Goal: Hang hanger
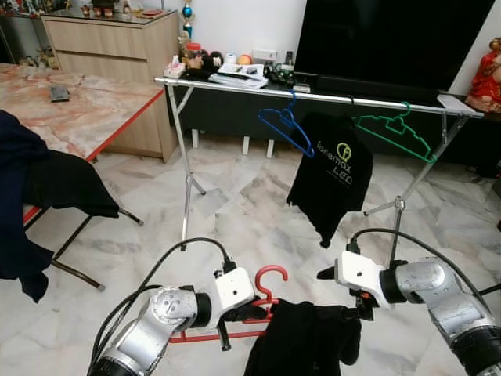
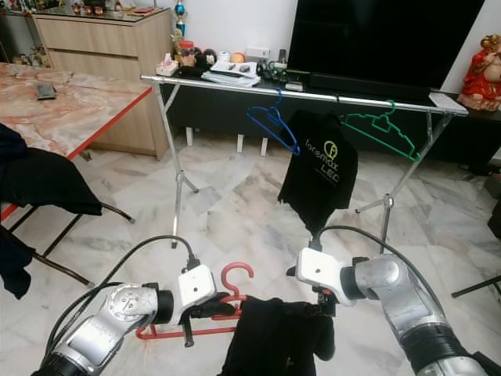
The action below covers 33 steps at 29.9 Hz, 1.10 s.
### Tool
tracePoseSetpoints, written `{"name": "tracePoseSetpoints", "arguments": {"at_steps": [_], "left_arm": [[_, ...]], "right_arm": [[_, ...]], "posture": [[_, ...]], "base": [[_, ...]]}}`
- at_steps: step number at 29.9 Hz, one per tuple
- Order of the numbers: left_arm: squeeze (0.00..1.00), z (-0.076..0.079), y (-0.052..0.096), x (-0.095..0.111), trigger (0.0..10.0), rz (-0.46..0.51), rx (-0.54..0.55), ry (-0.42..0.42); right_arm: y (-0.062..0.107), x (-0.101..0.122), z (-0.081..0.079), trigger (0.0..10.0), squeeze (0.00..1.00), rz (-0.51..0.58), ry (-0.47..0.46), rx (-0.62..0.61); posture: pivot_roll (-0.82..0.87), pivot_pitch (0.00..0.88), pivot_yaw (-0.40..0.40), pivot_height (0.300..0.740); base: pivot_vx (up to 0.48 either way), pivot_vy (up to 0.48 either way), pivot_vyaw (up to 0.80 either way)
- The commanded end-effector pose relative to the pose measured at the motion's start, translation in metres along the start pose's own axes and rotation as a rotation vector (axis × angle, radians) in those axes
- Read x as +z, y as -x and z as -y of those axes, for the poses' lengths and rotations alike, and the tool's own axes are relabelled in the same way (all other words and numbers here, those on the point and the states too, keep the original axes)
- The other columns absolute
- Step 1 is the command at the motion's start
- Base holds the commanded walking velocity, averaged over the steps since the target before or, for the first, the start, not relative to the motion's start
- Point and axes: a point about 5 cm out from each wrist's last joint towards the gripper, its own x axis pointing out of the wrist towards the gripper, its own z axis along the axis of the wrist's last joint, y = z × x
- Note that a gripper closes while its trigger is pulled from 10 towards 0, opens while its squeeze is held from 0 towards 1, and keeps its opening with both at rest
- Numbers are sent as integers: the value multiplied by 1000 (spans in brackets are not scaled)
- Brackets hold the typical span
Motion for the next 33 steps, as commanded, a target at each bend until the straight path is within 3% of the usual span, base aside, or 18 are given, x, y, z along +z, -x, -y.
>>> {"name": "tracePoseSetpoints", "arguments": {"at_steps": [1, 22, 23, 24, 25, 33], "left_arm": [[0, -5, -2, 20, 10000, 61, -6, -46], [0, -1, -8, 39, 10000, 111, -61, -80], [0, -1, -8, 40, 10000, 114, -63, -81], [0, -1, -8, 40, 10000, 117, -64, -82], [0, 0, -8, 41, 10000, 120, -66, -83], [0, 0, -10, 47, 10000, 138, -76, -89]], "right_arm": [[-1, -1, -3, 10000, 0, 32, -23, 43], [-12, -13, -10, 10000, 0, -5, -61, 98], [-13, -13, -10, 9373, 0, -3, -63, 103], [-13, -13, -10, 3725, 0, -1, -64, 106], [-13, -13, -10, 0, 0, 7, -72, 107], [-17, -12, -11, 0, 0, 21, -79, 117]], "posture": [[-25, 0, -65, 740], [-18, 0, -66, 740], [-19, 0, -66, 740], [-19, 0, -67, 740], [-18, 0, -67, 740], [-16, 0, -68, 740]], "base": [[0, 0, 0], [0, 0, 0], [0, 0, 0], [0, 0, 0], [0, 0, 0], [0, 0, 0]]}}
